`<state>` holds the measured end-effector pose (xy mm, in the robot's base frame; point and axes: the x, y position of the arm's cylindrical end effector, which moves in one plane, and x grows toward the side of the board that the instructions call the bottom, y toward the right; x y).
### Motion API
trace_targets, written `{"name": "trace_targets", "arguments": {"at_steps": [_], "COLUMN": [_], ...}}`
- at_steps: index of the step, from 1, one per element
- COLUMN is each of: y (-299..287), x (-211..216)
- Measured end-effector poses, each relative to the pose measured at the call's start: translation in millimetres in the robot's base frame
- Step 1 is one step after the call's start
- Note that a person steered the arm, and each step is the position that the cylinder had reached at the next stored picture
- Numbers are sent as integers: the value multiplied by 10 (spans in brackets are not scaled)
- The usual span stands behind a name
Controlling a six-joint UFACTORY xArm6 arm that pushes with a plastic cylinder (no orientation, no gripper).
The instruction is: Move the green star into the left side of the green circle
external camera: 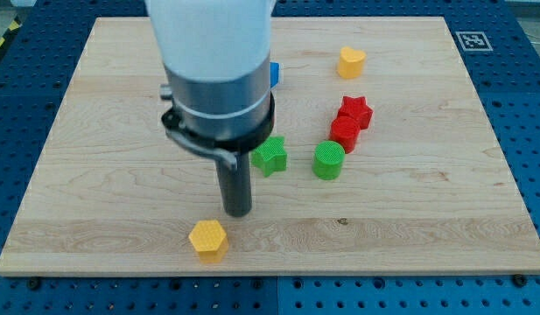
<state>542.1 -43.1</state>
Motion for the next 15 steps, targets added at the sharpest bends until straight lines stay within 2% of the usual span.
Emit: {"name": "trace_targets", "arguments": {"at_steps": [1,2,6,8,10,14,15], "y": [0,0,-198,-48,360,-395,-395], "x": [-502,-797,-502,-863,-732,-764,-683]}}
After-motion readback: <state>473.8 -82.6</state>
